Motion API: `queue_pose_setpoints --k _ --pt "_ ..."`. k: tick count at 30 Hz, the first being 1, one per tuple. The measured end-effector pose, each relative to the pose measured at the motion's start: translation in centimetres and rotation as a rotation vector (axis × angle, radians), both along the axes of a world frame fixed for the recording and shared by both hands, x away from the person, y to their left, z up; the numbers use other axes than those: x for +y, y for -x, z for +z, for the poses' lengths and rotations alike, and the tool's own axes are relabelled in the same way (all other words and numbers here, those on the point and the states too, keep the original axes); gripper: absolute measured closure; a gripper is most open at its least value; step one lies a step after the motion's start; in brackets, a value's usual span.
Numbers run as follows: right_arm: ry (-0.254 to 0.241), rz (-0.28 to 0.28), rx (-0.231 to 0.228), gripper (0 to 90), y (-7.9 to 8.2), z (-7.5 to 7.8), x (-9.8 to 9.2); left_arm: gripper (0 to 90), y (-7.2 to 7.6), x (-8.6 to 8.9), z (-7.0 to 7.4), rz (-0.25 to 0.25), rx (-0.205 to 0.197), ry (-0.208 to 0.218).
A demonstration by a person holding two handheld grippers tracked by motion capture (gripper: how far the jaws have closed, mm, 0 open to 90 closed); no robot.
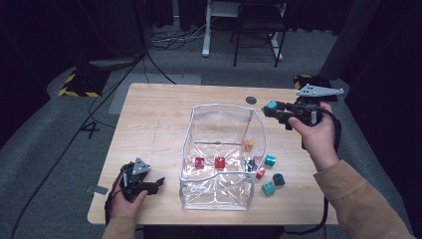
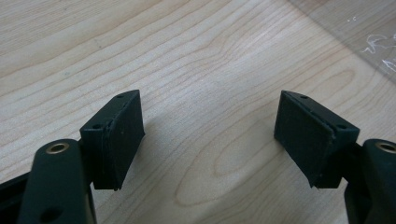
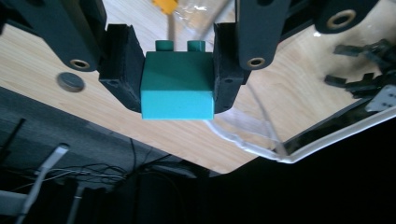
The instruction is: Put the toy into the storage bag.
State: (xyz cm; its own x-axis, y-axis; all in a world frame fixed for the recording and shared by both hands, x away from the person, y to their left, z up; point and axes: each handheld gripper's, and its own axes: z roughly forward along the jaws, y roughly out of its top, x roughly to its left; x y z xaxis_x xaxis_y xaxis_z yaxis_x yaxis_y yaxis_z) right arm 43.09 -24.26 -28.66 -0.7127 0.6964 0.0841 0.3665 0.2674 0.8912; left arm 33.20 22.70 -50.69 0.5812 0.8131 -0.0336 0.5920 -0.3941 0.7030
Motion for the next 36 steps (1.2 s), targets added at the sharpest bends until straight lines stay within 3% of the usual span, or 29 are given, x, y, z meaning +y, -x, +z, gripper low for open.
queue_pose_setpoints --k 9,20,31,36 --pt "0.023 0.101 0.005 58.7 0.6 0.6 4.1 24.4 0.0 0.0 0.0 0.000 0.001 0.000" --pt "0.052 0.207 0.050 58.7 1.4 0.3 9.1 24.4 0.0 0.0 0.0 0.000 0.000 0.000" --pt "0.090 0.279 0.079 58.7 1.7 -0.3 13.1 24.4 0.0 0.0 0.0 0.000 0.000 0.000" --pt "0.138 0.295 0.128 58.7 1.4 -1.0 14.4 24.4 0.0 0.0 0.0 0.000 0.000 0.000"
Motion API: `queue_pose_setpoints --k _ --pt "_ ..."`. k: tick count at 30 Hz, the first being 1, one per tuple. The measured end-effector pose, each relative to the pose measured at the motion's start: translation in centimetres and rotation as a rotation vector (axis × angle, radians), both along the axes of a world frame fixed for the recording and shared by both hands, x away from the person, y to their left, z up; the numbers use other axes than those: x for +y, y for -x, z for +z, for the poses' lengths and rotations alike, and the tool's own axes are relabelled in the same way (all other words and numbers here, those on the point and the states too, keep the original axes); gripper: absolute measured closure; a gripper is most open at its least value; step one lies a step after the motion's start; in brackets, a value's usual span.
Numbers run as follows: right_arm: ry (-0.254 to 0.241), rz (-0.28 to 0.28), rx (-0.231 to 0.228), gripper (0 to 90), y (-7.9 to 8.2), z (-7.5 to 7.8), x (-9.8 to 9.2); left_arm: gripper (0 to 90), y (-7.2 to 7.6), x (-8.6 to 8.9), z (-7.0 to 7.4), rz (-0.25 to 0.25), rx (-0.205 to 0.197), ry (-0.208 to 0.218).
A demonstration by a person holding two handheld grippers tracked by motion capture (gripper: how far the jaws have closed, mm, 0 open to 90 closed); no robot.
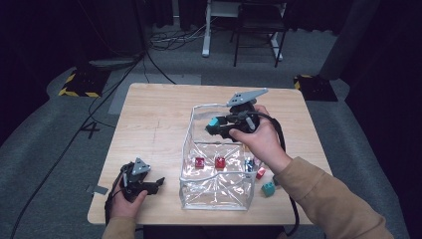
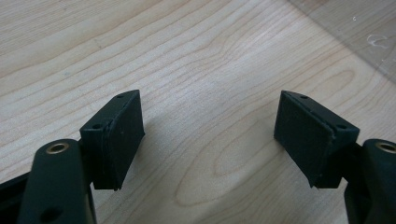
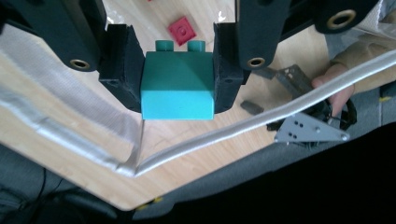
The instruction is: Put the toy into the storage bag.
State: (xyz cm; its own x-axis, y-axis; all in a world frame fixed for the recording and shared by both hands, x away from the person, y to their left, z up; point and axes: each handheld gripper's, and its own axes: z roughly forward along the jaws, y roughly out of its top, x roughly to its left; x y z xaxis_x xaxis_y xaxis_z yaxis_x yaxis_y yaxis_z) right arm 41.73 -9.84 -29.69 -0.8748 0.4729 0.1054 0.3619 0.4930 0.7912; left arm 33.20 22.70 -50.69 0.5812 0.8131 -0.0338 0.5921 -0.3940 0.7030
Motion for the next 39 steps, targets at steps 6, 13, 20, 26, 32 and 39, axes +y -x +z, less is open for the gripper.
queue_pose_setpoints --k 6,13,20,26,32,39 --pt "0.082 0.011 0.045 58.7 -0.3 -1.4 1.4 24.4 0.0 0.0 0.0 0.000 0.000 0.000" --pt "0.177 0.041 0.127 58.7 -0.8 -3.0 2.3 24.4 0.0 0.0 0.0 0.000 0.000 0.000" --pt "0.276 0.073 0.173 58.7 -0.7 -4.2 2.9 24.4 0.0 0.0 0.0 -0.001 0.001 0.001" --pt "0.304 0.083 0.205 58.4 -0.5 -4.8 3.3 24.4 0.0 0.0 0.0 -0.001 0.001 0.001" --pt "0.245 0.082 0.196 39.0 -0.4 -4.5 3.3 24.3 0.0 0.0 0.0 -0.002 0.002 0.001" --pt "0.118 0.037 0.121 37.3 -0.1 -2.4 2.2 24.3 0.0 0.0 0.0 -0.002 0.002 0.001"
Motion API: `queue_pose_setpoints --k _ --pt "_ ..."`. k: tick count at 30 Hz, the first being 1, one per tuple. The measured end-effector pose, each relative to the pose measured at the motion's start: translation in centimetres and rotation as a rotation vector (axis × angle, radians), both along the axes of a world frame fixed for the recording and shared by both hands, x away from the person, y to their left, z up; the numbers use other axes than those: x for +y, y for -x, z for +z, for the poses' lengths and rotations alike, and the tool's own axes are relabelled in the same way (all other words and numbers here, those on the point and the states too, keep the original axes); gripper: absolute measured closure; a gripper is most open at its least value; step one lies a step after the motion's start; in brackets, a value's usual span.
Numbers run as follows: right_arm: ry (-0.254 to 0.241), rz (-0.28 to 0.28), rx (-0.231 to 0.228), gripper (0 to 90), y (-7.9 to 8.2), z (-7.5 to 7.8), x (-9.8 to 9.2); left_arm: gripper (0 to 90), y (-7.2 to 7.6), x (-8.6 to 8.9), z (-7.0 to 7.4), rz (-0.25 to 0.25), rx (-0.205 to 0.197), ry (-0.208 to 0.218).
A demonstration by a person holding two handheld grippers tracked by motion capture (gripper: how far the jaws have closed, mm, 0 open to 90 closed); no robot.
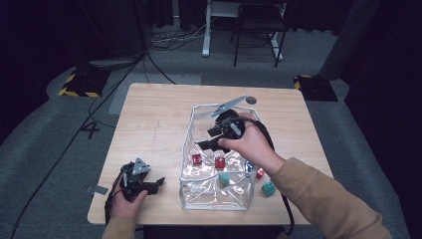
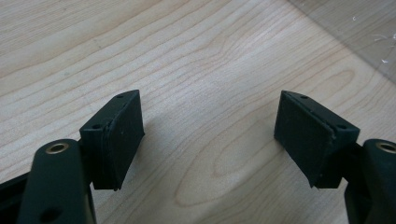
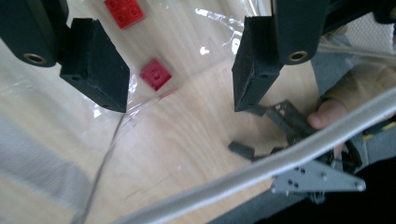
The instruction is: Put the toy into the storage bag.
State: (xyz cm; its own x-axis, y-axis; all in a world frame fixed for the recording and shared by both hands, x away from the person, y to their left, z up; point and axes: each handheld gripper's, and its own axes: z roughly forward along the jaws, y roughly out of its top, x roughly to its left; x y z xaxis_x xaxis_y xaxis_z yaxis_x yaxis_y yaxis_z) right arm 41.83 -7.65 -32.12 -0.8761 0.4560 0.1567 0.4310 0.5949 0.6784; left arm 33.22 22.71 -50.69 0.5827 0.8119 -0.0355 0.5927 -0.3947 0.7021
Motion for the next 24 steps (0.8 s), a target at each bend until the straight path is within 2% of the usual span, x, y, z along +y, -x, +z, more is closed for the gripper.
queue_pose_setpoints --k 7,15,24 --pt "-0.101 -0.047 -0.079 37.3 0.7 2.1 -2.3 24.3 0.0 0.0 0.0 0.001 -0.001 -0.001" --pt "-0.138 -0.111 -0.134 37.3 0.7 3.6 -5.7 24.3 0.0 0.0 0.0 0.000 0.000 0.000" --pt "-0.156 -0.195 -0.164 36.5 0.1 4.5 -9.5 24.3 0.0 0.0 0.0 0.000 0.000 0.000"
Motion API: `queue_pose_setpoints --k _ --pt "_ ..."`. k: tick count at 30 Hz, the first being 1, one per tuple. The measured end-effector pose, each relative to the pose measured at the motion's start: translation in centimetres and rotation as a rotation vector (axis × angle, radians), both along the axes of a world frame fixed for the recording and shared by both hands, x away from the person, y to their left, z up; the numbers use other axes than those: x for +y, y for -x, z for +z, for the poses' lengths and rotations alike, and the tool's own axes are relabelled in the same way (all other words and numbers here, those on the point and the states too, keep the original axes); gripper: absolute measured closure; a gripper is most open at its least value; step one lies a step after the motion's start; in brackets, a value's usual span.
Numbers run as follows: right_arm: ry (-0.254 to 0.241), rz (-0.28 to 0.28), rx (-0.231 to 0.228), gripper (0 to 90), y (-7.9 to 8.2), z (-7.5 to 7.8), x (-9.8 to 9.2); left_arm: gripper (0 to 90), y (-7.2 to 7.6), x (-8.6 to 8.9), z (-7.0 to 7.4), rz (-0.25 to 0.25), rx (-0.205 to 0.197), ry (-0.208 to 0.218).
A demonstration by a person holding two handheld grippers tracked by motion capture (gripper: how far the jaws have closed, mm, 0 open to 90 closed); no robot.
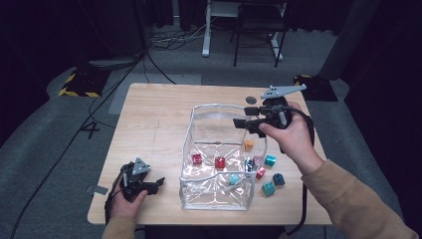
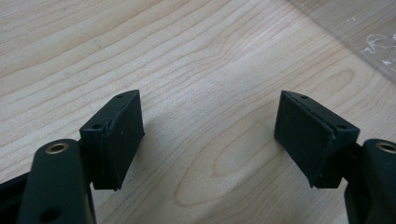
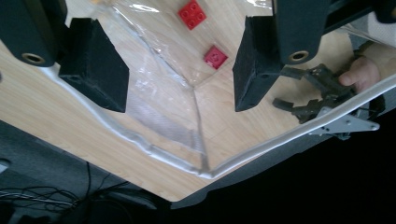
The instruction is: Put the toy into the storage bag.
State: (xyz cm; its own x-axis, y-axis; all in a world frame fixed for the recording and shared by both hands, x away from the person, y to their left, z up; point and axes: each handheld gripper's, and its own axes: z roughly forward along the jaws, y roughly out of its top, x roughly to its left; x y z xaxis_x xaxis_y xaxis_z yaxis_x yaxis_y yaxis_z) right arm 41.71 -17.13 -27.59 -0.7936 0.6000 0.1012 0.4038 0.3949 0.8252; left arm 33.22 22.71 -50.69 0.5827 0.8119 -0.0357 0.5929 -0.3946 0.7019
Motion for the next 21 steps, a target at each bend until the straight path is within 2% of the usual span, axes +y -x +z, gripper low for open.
queue_pose_setpoints --k 9,21 --pt "-0.005 -0.089 -0.025 35.1 -0.7 0.2 -3.5 24.3 0.0 0.0 0.0 0.001 -0.001 -0.001" --pt "-0.012 -0.177 -0.026 34.9 -1.1 0.0 -7.4 24.3 0.0 0.0 0.0 0.001 -0.002 0.000"
